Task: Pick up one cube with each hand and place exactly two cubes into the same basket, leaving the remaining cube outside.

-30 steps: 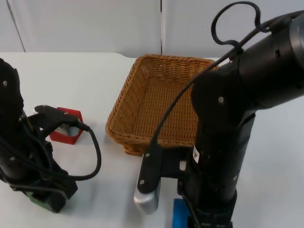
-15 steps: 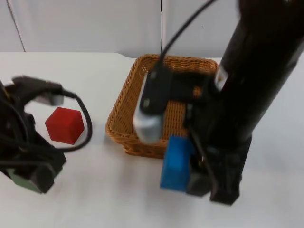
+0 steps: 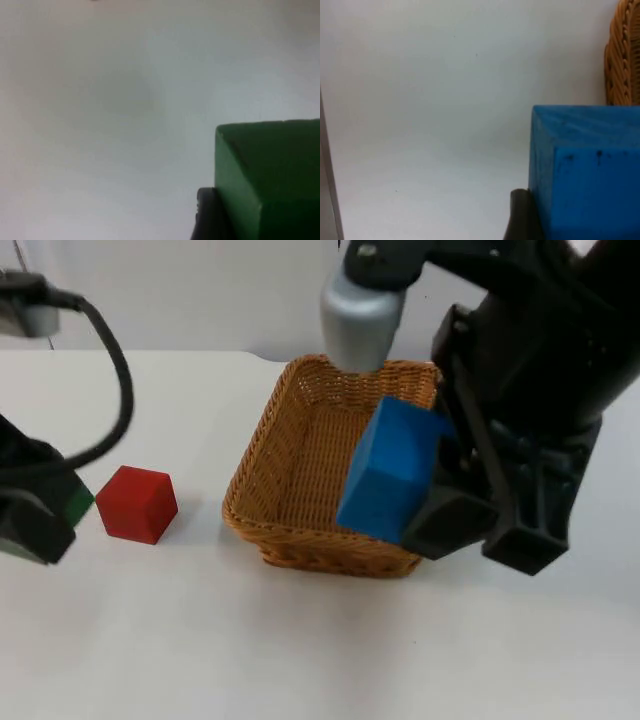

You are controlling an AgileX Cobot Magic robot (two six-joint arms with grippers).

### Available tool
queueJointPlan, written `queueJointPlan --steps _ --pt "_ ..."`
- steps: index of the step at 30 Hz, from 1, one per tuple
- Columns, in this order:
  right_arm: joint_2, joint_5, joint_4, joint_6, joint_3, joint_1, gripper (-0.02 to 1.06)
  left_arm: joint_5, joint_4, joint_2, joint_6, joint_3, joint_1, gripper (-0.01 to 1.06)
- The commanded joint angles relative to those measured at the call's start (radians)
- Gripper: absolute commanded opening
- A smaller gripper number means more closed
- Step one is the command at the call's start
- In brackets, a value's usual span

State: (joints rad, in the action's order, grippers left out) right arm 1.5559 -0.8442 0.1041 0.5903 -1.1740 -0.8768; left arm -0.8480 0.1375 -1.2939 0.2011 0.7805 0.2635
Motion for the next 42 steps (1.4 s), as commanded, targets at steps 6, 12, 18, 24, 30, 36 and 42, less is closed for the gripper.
queueJointPlan --steps 6,12,18,24,30,36,42 --pt "-0.013 -0.005 0.002 -0.034 0.002 -0.004 0.0 -0.016 0.017 0.067 -0.053 0.004 0.004 0.0" --pt "-0.013 -0.005 0.002 -0.056 0.002 -0.004 0.0 -0.022 0.059 0.067 -0.053 0.004 0.004 0.0" --pt "-0.013 0.013 0.002 -0.063 0.002 -0.004 0.0 -0.022 0.088 0.067 -0.053 0.004 0.004 0.0" --pt "-0.013 0.048 -0.056 -0.136 0.002 -0.002 0.0 -0.003 0.159 0.067 -0.053 0.004 0.004 0.0" --pt "-0.013 0.081 -0.098 -0.193 0.002 0.039 0.0 0.008 0.18 0.067 -0.053 0.004 0.004 0.0" --pt "-0.013 0.09 -0.091 -0.24 0.002 0.148 0.0 0.053 0.21 0.066 -0.053 0.004 0.006 0.0" --pt "-0.013 0.113 -0.032 -0.243 0.002 0.244 0.0 0.123 0.242 0.059 -0.049 0.004 0.006 0.0"
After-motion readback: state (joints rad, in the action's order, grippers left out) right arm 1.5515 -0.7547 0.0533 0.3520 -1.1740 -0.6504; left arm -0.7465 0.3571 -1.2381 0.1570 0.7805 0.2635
